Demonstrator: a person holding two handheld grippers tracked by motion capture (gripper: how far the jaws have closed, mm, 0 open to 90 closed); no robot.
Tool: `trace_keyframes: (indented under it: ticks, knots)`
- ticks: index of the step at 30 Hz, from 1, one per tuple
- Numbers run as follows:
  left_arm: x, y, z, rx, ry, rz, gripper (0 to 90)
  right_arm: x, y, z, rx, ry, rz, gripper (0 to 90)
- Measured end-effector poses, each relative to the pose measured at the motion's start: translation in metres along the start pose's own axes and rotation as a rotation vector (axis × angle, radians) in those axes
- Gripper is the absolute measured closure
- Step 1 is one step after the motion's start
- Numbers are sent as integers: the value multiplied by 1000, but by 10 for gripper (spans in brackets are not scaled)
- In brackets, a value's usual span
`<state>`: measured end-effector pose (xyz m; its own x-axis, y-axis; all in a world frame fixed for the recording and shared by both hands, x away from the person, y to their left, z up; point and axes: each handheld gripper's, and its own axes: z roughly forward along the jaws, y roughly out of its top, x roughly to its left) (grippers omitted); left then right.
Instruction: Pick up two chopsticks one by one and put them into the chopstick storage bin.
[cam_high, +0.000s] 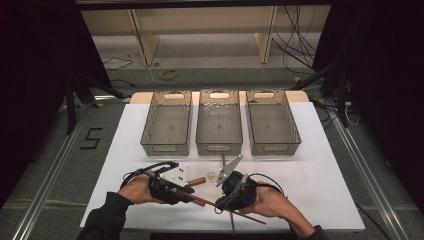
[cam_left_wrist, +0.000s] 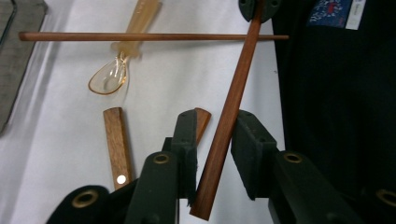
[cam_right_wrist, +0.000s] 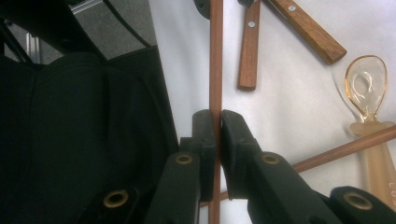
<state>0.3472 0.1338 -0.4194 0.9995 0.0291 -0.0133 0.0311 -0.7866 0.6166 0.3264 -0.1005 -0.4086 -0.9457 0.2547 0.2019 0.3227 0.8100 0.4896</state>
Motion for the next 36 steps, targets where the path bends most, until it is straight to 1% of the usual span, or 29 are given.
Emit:
trace_keyframes:
  ticks: [2, 4, 6, 9, 10, 12, 13, 14, 15, 17, 18, 19, 20, 21, 22, 23, 24, 25, 26, 27, 28, 29, 30, 31, 32, 33, 34, 35, 36]
  knots:
    - [-1, 0, 0, 6, -10, 10, 717, 0, 0, 0, 2, 2, -2, 851]
    - [-2, 1, 1, 9, -24, 20, 737, -1, 0, 0, 15, 6, -24, 850]
    - [-3, 1, 1, 13, -39, 35, 758, -1, 0, -1, 22, 11, -36, 849]
    - [-5, 1, 2, 8, -58, 57, 795, -3, 0, -2, 28, 7, -47, 841]
    - [-6, 1, 3, 9, -61, 68, 810, -4, 1, -3, 27, 1, -42, 835]
    - [-8, 3, 3, 5, -47, 76, 826, -10, 1, -7, 27, -3, -30, 814]
    - [-8, 3, 3, 4, -39, 76, 826, -10, 1, -7, 27, -3, -30, 814]
    - [-8, 4, 2, 6, -30, 77, 827, -12, 1, -10, 21, -18, -13, 779]
    - [-8, 4, 2, 0, -15, 71, 828, -13, 1, -13, 9, -28, -1, 710]
    - [-6, 3, -2, -10, 11, 53, 828, -15, 1, -19, -21, -36, 24, 629]
    - [-6, 3, -2, -10, 11, 53, 828, -16, 0, -22, -39, -48, 35, 573]
    - [-4, 2, -2, -16, 28, 36, 828, -18, 0, -27, -70, -59, 56, 527]
    - [-2, 1, -3, -15, 30, 26, 827, -19, -1, -31, -99, -64, 70, 491]
    - [-1, -1, -3, -15, 45, 16, 827, -19, -1, -31, -99, -64, 70, 491]
    - [1, -3, -4, -20, 54, -2, 828, -20, -1, -34, -139, -78, 79, 456]
    - [3, -4, -4, -14, 51, -12, 827, -22, -3, -40, -198, -103, 108, 408]
    - [4, -5, -4, -13, 73, -23, 827, -23, -4, -42, -220, -125, 127, 391]
    - [6, -7, -5, -17, 77, -41, 827, -23, -4, -42, -220, -125, 127, 391]
    - [7, -7, -6, -18, 83, -51, 827, -24, -5, -45, -242, -137, 142, 378]
    - [8, -8, -7, -17, 101, -60, 828, -25, -7, -46, -268, -151, 155, 365]
    - [9, -8, -8, -23, 107, -78, 828, -26, -9, -50, -313, -173, 189, 342]
    - [10, -9, -9, -21, 118, -83, 828, -25, -10, -52, -331, -185, 197, 337]
    - [11, -9, -10, -26, 131, -98, 828, -25, -10, -52, -331, -185, 197, 337]
    - [13, -9, -12, -32, 136, -112, 828, -24, -11, -54, -353, -195, 200, 335]
    - [13, -10, -12, -40, 152, -125, 828, -23, -14, -57, -389, -198, 207, 332]
    - [14, -10, -14, -43, 168, -141, 828, -22, -15, -59, -401, -209, 212, 330]
    - [16, -11, -16, -51, 182, -153, 828, -22, -15, -59, -401, -209, 212, 330]
    - [17, -12, -19, -61, 194, -176, 828, -21, -17, -60, -414, -218, 218, 330]
    - [18, -13, -21, -74, 210, -196, 828, -21, -19, -62, -422, -217, 226, 330]
